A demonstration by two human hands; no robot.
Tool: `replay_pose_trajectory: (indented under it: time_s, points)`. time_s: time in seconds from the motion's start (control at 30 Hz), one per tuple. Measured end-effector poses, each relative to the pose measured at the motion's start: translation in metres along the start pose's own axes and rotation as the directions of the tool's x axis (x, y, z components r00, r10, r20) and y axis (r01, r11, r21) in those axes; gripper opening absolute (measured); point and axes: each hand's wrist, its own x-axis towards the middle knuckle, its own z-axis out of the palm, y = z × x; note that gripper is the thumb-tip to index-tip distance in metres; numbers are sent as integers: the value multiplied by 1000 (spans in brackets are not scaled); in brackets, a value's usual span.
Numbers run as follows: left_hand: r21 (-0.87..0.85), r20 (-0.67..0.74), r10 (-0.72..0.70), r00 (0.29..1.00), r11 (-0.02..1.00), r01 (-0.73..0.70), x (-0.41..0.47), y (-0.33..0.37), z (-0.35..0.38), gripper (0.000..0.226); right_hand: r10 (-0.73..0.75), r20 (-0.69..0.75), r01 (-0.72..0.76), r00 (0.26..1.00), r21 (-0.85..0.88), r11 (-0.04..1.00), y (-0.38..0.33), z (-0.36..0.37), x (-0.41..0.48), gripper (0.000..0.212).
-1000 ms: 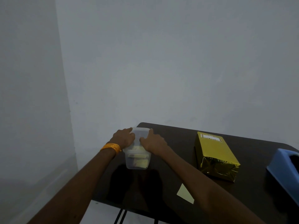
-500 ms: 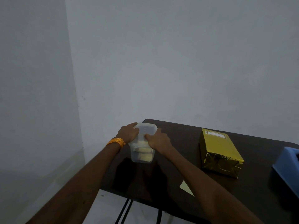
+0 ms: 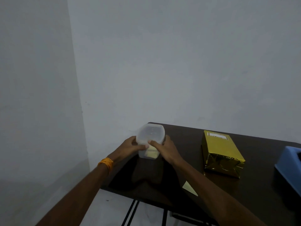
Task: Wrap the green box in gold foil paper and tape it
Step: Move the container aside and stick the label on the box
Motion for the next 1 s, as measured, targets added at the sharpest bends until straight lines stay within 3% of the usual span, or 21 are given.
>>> replay_pose_trajectory:
  time_s: [0.1,0.2,0.37,0.6,0.8,1.0]
  points:
    - [55,-54,41,998,998,-38,9,-16,2,70,13,71,-22,997,128,992,11,-3,-3,51]
    - [81,-97,22,995,997,-14,27,-21,3,70,19,76,-25,997,80,996,21,-1,12,38]
    - [190,-170,25,985,982,8,74,-31,2,55,-19,-9,19,1000,-40,999,26,11,52,49]
    - [221,-233,32,972,975,21,143,-52,-3,47,-79,-64,73,995,-92,993,32,25,117,41]
    - [219,-232,33,972,975,20,180,-59,-1,52,-62,-64,49,996,-198,979,45,27,163,45]
    - [252,-187,-64,980,961,111,186,-58,0,52,-9,-104,-16,995,-241,970,48,27,167,50]
